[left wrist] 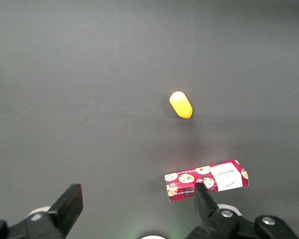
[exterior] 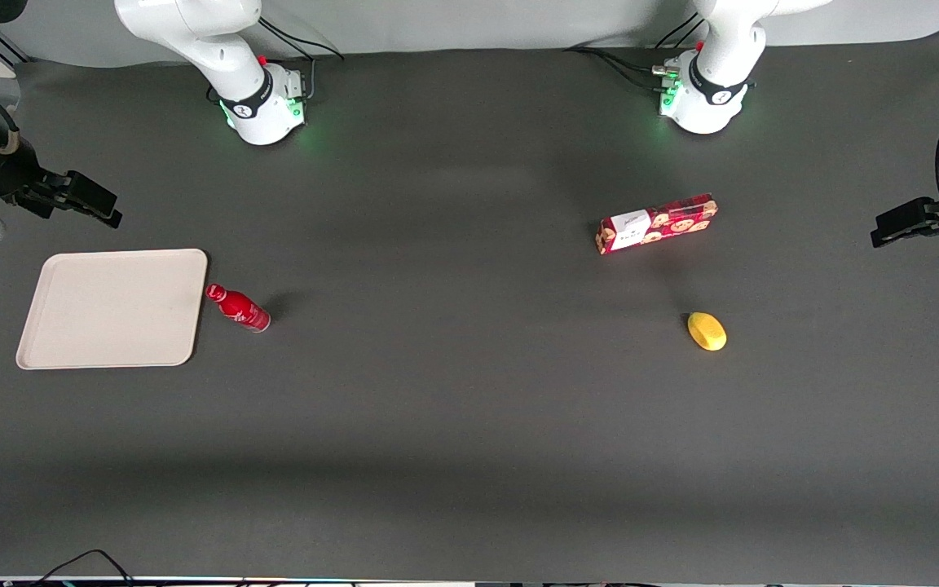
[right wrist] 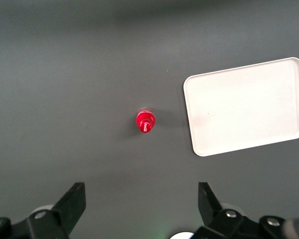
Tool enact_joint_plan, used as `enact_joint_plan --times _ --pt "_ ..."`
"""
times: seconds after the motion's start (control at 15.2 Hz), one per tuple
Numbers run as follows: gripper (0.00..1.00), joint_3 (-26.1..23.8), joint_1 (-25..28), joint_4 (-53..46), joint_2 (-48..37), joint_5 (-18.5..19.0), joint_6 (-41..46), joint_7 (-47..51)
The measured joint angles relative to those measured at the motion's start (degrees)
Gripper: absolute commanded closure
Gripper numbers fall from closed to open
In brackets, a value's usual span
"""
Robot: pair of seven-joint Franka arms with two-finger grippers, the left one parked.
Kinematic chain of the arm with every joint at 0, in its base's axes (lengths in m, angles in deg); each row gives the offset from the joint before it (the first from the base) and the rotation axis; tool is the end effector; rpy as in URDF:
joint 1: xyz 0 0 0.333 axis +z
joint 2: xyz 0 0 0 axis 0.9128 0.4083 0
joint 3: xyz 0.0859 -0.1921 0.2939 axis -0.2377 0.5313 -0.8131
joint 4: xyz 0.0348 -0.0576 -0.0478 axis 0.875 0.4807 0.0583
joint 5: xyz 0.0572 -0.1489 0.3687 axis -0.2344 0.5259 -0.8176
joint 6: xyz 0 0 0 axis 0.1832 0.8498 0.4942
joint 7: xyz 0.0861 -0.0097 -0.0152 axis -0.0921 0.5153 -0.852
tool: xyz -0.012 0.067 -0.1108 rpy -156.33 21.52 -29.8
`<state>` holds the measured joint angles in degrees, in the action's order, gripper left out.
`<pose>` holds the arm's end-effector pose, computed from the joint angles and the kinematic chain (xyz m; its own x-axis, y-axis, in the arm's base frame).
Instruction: Place coke bottle on tray
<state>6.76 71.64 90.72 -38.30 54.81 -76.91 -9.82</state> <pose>0.5360 0.0404 0.6637 0.9818 -0.1875 -0.0309 -0.1864 -0.9819 0.0349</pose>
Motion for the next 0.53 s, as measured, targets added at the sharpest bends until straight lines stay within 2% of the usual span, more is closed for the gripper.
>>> enact_joint_plan --times 0.53 --pt "0.0 -0.01 0.02 0.01 0.52 0.0 0.11 -0.44"
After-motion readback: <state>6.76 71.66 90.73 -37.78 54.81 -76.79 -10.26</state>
